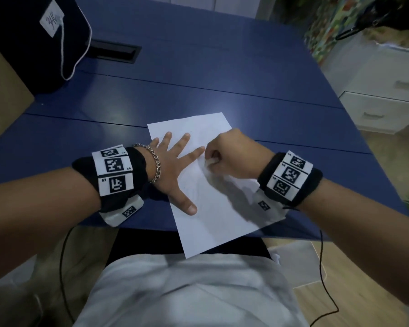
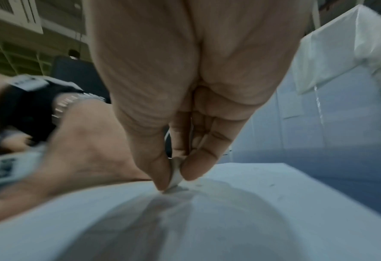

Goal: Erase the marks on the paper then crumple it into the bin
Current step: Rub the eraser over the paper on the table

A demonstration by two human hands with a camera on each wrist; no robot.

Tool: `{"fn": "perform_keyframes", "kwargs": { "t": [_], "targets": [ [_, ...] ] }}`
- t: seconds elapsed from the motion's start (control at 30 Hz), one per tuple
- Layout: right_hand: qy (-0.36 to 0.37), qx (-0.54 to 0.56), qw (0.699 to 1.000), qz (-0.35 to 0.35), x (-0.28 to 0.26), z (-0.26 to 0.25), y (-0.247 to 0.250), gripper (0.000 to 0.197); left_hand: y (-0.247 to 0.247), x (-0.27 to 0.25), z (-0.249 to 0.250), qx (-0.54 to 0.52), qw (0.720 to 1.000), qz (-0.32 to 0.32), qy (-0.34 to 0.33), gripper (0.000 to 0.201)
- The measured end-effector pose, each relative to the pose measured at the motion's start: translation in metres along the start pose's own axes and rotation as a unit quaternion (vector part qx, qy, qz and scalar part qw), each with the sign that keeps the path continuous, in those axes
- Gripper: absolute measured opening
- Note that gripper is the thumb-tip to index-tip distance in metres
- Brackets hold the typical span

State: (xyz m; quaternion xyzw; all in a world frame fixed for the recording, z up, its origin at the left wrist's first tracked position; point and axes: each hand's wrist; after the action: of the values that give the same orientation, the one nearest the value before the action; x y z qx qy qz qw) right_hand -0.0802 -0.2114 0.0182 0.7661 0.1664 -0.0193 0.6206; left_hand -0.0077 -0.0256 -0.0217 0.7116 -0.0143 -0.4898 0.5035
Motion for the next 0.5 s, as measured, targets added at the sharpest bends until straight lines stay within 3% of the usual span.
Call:
{"fn": "perform_keyframes", "kwargs": {
  "t": [0.07, 0.23, 0.4, 0.5],
  "targets": [
    [0.001, 0.001, 1.0, 0.014, 0.003, -0.001, -0.003, 0.011, 0.0, 0.001, 0.0, 0.001, 1.0, -0.003, 0.002, 0.162],
    [0.058, 0.004, 0.997, -0.059, -0.011, -0.018, -0.003, 0.01, 0.001, 0.001, 0.001, 0.014, 1.0, -0.005, 0.009, 0.162],
    [-0.016, 0.0, 1.0, 0.022, -0.001, 0.007, -0.001, 0.012, 0.0, 0.003, 0.002, 0.013, 1.0, 0.005, 0.009, 0.163],
    [0.05, 0.014, 0.998, -0.048, -0.02, -0.008, -0.008, 0.009, 0.003, 0.002, 0.005, 0.018, 1.0, 0.011, 0.013, 0.161]
  ]
}}
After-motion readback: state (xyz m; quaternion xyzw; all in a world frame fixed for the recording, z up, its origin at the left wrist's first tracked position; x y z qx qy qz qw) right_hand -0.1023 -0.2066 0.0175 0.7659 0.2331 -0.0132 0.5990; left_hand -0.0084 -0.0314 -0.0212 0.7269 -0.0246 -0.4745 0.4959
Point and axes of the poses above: each hand's wrist, its own x-axis towards the middle knuckle, its own y-axis out of the back of the hand, z = x × y, and after that the axes turned 6 degrees about -z, right-handed
